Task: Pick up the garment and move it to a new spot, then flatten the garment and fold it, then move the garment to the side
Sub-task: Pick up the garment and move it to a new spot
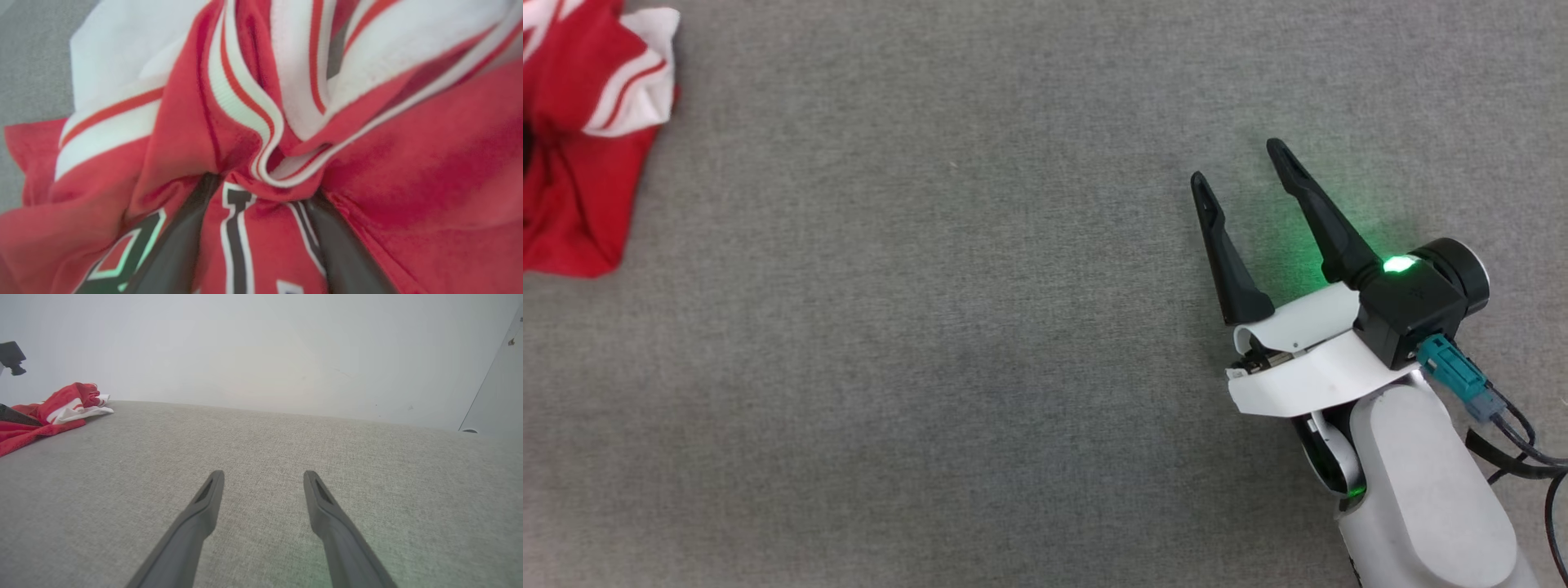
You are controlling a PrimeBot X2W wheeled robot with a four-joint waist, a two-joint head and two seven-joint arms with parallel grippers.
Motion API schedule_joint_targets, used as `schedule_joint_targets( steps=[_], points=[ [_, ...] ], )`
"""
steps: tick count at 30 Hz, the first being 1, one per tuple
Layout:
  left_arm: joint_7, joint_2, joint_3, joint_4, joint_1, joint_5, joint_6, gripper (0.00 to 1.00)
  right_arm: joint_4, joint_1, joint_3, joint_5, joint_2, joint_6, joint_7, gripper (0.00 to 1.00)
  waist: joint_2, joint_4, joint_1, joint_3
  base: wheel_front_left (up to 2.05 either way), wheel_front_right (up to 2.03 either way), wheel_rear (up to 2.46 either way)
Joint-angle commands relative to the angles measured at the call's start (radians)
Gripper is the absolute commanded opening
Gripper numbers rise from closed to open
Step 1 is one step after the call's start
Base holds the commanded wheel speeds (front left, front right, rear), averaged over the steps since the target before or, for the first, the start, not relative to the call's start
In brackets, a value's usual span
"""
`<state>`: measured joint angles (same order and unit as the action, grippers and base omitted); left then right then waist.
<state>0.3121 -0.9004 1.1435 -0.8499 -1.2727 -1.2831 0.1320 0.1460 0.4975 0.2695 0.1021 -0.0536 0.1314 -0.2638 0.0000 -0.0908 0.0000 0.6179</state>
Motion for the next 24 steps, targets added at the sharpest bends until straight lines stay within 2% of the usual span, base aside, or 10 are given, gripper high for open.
schedule_joint_targets(
  steps=[1, 2, 7, 15, 24],
  points=[
    [0.031, 0.136, 0.079, 0.010, 0.106, -0.001, -0.002, 0.32, -0.007, -0.011, 0.003, -0.009, 0.004, -0.001, -0.001, 1.00, 0.0000, -0.008, 0.0000, 0.006, 0.00, 0.00, 0.00],
    [0.013, 0.140, 0.074, 0.007, 0.103, -0.016, -0.002, 0.00, -0.011, -0.010, 0.003, -0.008, 0.004, -0.001, -0.001, 1.00, 0.0000, -0.007, 0.0000, 0.004, 0.00, 0.00, 0.00],
    [-0.148, 0.139, 0.059, -0.015, 0.061, -0.012, -0.002, 0.00, -0.014, -0.019, -0.001, 0.005, 0.004, -0.001, -0.001, 1.00, 0.0000, 0.006, 0.0000, -0.029, 0.00, 0.00, 0.00],
    [-0.411, 0.132, 0.077, -0.029, 0.019, 0.032, 0.002, 0.00, 0.012, -0.049, -0.023, 0.041, 0.003, -0.001, -0.001, 1.00, 0.0000, 0.038, 0.0000, -0.151, 0.00, 0.00, 0.00],
    [-0.502, 0.143, 0.119, 0.103, -0.045, 0.079, -0.002, 0.00, 0.022, -0.110, -0.050, 0.099, 0.003, -0.001, -0.001, 1.00, 0.0000, 0.015, 0.0000, -0.257, 0.00, 0.00, 0.00]
  ],
)
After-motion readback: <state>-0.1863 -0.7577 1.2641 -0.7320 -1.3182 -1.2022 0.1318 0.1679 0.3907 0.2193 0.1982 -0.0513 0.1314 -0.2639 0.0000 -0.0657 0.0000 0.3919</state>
